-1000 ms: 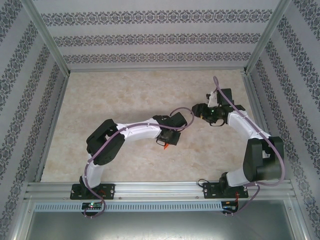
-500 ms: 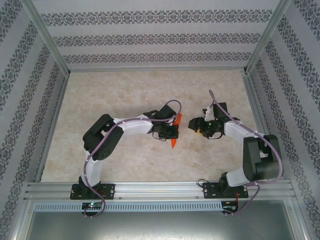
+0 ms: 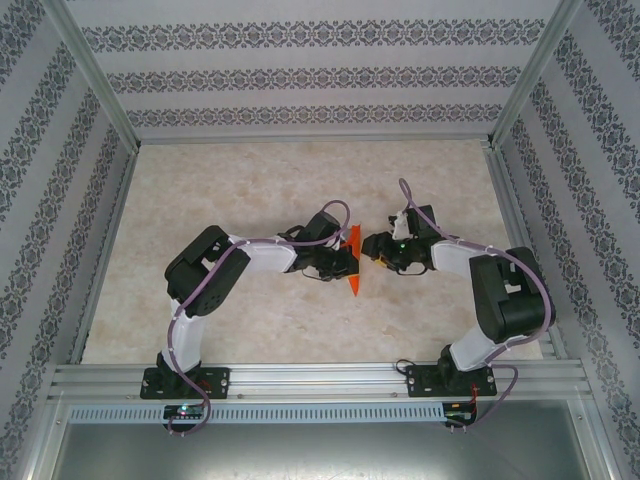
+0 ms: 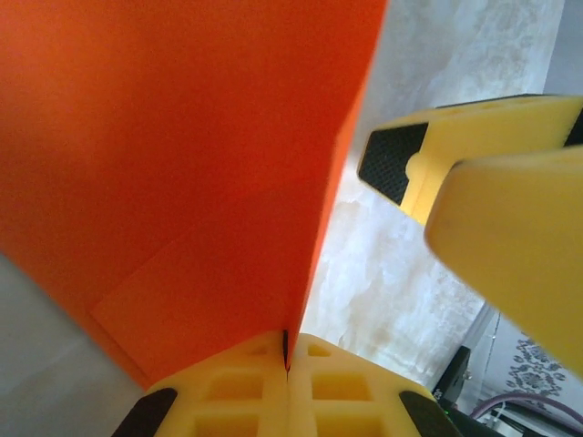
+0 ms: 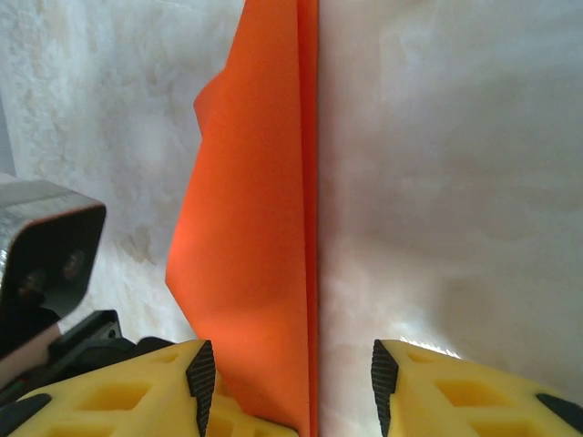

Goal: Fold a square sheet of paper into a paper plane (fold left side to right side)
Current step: Fold the wing for the fifth time at the center of the table.

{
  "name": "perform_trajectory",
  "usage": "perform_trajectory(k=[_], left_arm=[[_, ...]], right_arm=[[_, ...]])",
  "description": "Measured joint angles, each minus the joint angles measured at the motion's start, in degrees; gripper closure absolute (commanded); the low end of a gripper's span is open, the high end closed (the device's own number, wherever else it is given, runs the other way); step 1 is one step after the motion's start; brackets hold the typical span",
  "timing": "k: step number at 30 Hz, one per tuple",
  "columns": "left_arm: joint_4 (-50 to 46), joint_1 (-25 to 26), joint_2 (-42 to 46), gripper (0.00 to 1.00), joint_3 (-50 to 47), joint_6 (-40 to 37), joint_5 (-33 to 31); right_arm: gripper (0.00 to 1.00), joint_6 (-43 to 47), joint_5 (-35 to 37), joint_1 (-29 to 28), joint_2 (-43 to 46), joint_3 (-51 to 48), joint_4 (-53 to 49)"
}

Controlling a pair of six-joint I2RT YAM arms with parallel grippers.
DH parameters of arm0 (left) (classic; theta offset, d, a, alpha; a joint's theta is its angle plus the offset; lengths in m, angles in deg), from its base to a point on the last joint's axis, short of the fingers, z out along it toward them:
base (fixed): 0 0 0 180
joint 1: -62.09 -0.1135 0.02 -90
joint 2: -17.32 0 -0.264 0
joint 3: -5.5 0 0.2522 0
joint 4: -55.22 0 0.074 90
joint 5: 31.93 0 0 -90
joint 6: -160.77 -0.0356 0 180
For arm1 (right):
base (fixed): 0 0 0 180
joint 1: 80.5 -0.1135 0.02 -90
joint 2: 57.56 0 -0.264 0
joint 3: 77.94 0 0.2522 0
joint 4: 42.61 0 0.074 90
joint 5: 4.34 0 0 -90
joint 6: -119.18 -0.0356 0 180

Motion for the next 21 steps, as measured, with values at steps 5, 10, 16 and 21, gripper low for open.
perform_trajectory(k=[5,10,16,21], left_arm=[[3.7,-0.4,0.0,0.99,-2.0,1.9,0.5],[5.3,-0.4,0.0,0.99,-2.7,3.0,0.8],[5.9,-0.6,0.0,0.98,-2.7,3.4,1.0],[5.9,-0.6,0.0,0.92,-2.7,3.5,0.9]], right_arm=[[0.51,-1.5,-0.4,-1.0,-2.6,0.3,2.6],[0.55,-2.2,-0.9,-2.2,-5.3,1.8,3.3],[0.62,-2.8,-0.8,-2.9,-7.4,3.9,3.0],[0.63,-2.8,-0.6,-3.0,-8.4,5.1,1.4]])
